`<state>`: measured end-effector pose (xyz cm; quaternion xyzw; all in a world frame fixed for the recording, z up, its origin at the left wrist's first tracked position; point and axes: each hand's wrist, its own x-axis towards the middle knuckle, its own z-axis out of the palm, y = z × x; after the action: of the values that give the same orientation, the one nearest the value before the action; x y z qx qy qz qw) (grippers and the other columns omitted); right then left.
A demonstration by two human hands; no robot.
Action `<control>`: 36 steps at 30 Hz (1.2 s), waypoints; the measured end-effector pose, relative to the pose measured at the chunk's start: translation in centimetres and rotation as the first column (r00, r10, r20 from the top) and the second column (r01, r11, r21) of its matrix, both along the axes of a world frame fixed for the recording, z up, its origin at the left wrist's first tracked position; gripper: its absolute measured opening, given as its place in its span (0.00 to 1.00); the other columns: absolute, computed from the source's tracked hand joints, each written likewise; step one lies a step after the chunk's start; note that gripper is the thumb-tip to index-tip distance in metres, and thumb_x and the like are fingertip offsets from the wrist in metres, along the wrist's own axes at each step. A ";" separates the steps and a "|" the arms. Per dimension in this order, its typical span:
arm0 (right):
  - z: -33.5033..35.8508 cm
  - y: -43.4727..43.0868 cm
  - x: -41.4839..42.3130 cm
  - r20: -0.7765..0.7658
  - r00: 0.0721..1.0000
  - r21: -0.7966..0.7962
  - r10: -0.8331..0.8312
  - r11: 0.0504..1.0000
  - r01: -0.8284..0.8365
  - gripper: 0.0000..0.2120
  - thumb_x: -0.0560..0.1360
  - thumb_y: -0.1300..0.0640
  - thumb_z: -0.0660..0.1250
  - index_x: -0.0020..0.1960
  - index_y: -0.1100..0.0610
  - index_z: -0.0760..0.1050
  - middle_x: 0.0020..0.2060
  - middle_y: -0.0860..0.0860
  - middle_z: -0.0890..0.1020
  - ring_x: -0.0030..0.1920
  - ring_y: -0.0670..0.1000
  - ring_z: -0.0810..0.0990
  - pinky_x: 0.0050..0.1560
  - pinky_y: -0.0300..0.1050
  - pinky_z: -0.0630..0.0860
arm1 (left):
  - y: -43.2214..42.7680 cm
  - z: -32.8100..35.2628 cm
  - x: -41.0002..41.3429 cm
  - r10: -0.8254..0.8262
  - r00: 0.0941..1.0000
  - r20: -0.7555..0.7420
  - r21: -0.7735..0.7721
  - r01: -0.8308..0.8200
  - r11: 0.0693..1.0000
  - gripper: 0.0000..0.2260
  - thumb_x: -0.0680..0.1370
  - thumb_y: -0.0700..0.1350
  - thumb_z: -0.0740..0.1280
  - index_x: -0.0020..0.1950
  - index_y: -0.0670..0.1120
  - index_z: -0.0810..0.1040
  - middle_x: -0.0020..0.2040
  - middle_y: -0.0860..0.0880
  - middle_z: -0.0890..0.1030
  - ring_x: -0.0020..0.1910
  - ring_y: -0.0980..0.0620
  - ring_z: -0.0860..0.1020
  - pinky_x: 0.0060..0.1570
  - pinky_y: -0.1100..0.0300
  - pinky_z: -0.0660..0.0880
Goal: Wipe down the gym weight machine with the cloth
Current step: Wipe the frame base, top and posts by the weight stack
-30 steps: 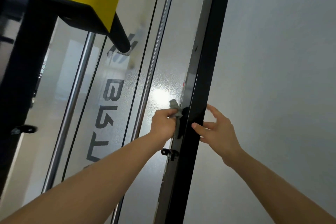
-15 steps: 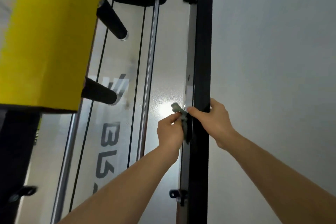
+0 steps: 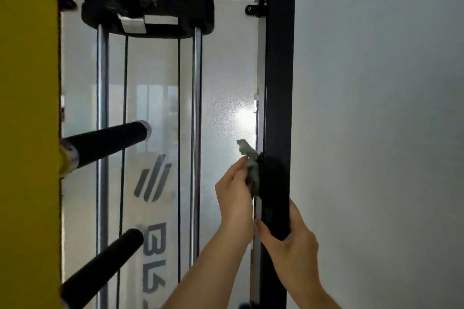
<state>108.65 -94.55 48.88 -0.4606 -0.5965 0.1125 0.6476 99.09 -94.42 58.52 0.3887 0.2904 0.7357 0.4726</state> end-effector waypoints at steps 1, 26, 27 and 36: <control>0.2 -0.2 0.0 -0.010 1.000 -0.021 0.002 1.000 -0.002 0.38 0.70 0.44 0.77 0.75 0.38 0.64 0.47 0.26 0.76 0.52 0.39 0.81 0.52 0.24 0.71 | -0.3 -0.1 0.1 0.003 1.000 -0.008 -0.013 -0.004 1.000 0.08 0.80 0.42 0.69 0.51 0.53 0.87 0.46 0.53 0.87 0.45 0.57 0.85 0.49 0.64 0.80; 12.9 -4.1 3.4 0.170 0.960 -0.701 0.225 0.712 -0.043 0.22 0.72 0.48 0.77 0.62 0.54 0.78 0.55 0.50 0.85 0.51 0.50 0.84 0.55 0.49 0.81 | -2.6 3.9 -2.7 -0.225 0.893 -0.390 -0.487 0.007 0.873 0.18 0.77 0.32 0.64 0.49 0.53 0.87 0.49 0.42 0.86 0.51 0.39 0.85 0.57 0.39 0.80; 13.8 -4.3 3.6 0.156 0.956 -0.714 0.247 0.697 -0.064 0.21 0.72 0.48 0.76 0.62 0.55 0.79 0.55 0.50 0.85 0.51 0.50 0.83 0.53 0.46 0.81 | -2.7 4.6 -2.6 -0.217 0.900 -0.379 -0.497 0.000 0.868 0.16 0.78 0.31 0.63 0.54 0.46 0.86 0.50 0.40 0.86 0.51 0.37 0.84 0.56 0.39 0.80; 23.3 -4.3 2.8 -0.020 0.982 -0.443 0.187 0.879 -0.176 0.39 0.72 0.45 0.76 0.77 0.51 0.63 0.68 0.47 0.76 0.62 0.48 0.79 0.62 0.44 0.78 | -4.4 17.7 -2.1 -0.084 0.969 -0.233 -0.246 0.025 0.969 0.11 0.80 0.32 0.64 0.59 0.37 0.83 0.53 0.40 0.84 0.46 0.50 0.84 0.49 0.59 0.82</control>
<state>111.41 -98.87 72.17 -0.5391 -0.6032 0.3000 0.5055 96.98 -98.84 76.21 0.4227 0.4221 0.6287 0.4979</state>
